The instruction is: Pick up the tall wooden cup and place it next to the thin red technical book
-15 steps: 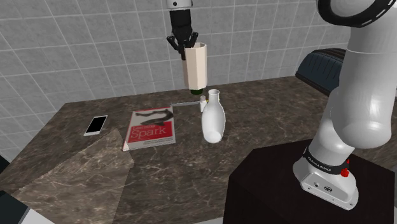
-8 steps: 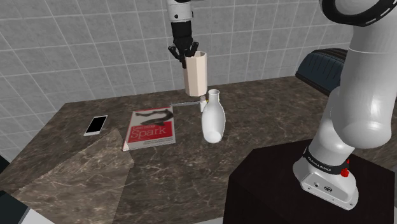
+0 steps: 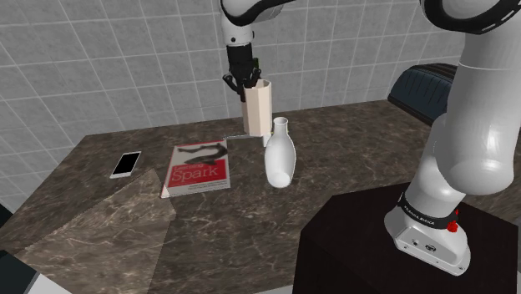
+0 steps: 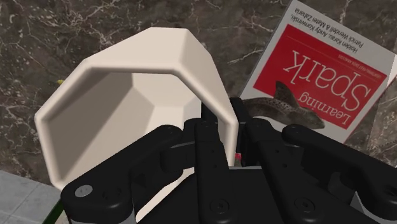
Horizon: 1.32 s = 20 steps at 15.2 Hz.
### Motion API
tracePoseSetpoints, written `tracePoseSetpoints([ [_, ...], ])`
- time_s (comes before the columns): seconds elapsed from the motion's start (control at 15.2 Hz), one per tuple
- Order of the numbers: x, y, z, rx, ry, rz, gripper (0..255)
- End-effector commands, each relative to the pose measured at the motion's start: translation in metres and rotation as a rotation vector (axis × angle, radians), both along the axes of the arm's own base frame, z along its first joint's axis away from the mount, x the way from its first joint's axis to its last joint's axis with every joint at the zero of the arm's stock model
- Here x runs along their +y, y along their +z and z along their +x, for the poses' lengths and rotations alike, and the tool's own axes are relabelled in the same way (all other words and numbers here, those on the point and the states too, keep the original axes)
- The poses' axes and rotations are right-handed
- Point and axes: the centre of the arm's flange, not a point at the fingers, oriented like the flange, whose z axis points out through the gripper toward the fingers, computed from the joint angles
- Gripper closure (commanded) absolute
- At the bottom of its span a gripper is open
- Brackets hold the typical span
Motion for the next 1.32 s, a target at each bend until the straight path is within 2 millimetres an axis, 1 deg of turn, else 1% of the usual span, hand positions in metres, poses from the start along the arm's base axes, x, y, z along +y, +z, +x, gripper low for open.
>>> tracePoseSetpoints([
  [0.0, 0.000, -0.010, -0.001, -0.001, 0.000, 0.000, 255],
  [1.25, 0.000, -0.110, -0.001, -0.001, 0.000, 0.000, 255],
])
